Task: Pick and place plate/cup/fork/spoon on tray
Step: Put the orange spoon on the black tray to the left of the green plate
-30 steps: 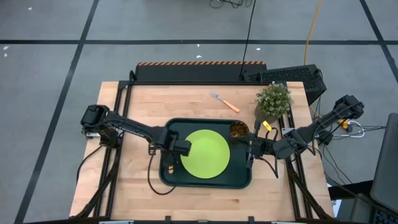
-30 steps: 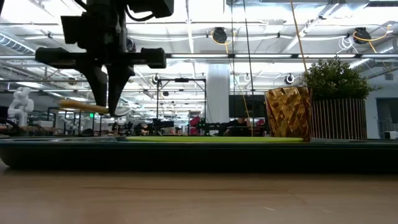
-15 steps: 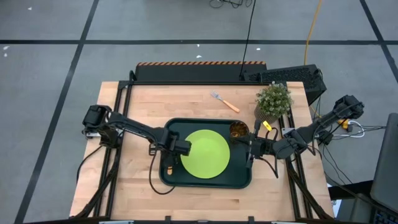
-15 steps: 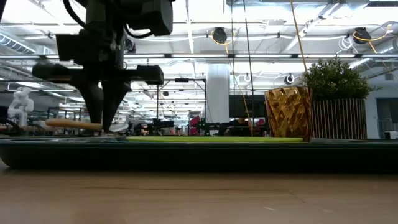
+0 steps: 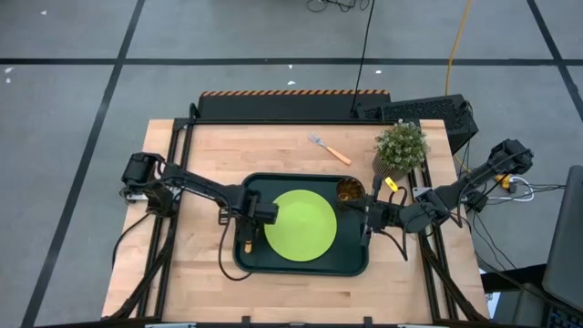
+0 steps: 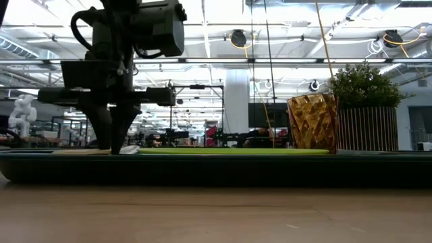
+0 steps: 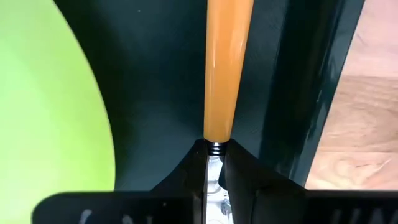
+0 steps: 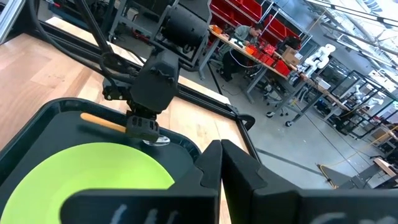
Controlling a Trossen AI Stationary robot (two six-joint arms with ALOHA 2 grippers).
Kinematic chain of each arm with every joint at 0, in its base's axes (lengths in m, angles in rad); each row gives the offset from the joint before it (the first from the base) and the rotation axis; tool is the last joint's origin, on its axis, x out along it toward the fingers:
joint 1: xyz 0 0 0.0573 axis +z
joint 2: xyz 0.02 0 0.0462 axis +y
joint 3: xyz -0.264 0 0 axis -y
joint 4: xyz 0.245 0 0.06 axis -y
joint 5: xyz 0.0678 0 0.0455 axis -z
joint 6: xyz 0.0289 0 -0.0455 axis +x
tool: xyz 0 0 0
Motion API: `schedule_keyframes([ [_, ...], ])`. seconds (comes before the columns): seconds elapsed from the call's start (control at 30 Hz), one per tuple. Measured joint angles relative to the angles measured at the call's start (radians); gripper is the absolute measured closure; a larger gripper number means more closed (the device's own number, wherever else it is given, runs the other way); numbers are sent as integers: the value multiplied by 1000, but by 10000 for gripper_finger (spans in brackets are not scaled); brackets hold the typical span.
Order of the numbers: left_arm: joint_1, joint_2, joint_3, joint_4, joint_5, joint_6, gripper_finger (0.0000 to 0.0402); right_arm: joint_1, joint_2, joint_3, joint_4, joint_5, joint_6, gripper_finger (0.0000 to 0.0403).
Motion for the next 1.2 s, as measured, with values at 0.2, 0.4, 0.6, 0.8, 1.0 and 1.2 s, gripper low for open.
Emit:
schedule_keyframes([
  [0.2,2,0,0,20,1,1,357,0,0,0,0,0,-5,403],
  [0.4,2,0,0,27,3,-8,309,0,0,0,0,0,-1,403],
  [0.6,2,0,0,27,4,-35,280,0,0,0,0,0,1,403],
  [0.8,2,0,0,28,3,-60,284,0,0,0,0,0,1,403],
  [1.0,11,0,0,30,-22,-68,302,0,0,0,0,0,2,403],
  [1.2,50,0,0,32,-28,-74,311,0,0,0,0,-2,2,403],
])
